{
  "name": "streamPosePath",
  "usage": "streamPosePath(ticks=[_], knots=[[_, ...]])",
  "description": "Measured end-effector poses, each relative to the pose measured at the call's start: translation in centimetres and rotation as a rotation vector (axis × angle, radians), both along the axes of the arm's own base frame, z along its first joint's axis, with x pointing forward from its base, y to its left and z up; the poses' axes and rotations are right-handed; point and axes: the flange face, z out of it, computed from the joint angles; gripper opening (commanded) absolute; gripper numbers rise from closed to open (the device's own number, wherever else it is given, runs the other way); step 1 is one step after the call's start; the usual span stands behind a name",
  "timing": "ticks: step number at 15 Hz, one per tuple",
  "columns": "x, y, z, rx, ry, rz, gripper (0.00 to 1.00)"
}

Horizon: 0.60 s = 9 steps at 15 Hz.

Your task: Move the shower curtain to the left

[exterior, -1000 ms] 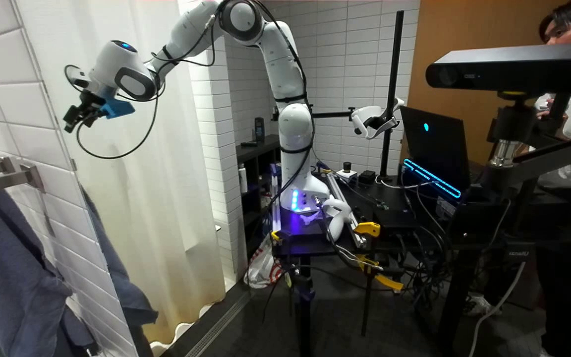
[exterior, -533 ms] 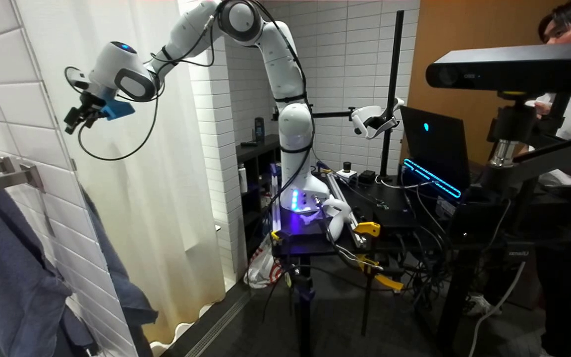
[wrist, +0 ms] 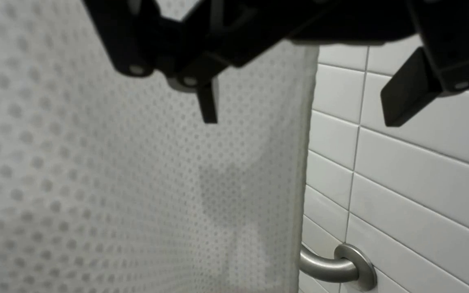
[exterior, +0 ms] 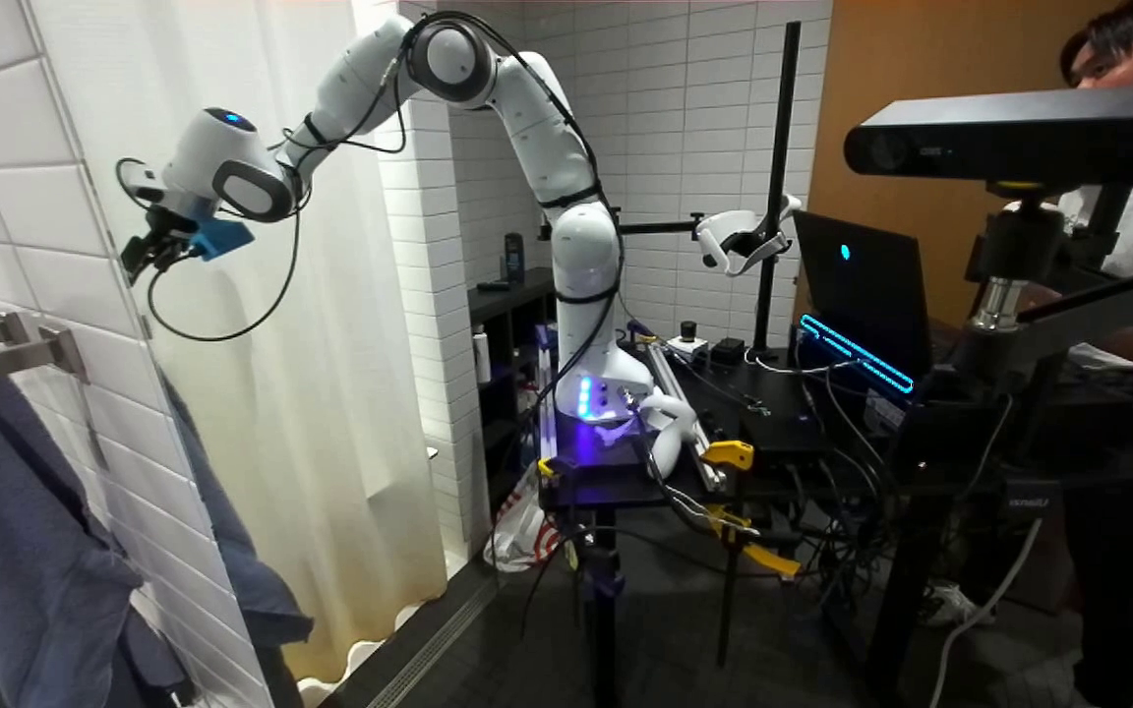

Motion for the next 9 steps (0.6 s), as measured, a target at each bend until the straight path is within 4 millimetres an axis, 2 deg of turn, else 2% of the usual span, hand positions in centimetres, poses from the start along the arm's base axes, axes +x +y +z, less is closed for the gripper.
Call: streamPosePath(ticks=[5, 9], knots=[[3.0, 1.7, -0.8, -0.028, -0.083, 0.024, 1.0], [5.0, 2.5, -1.5, -0.127, -0.173, 0.082, 1.0]])
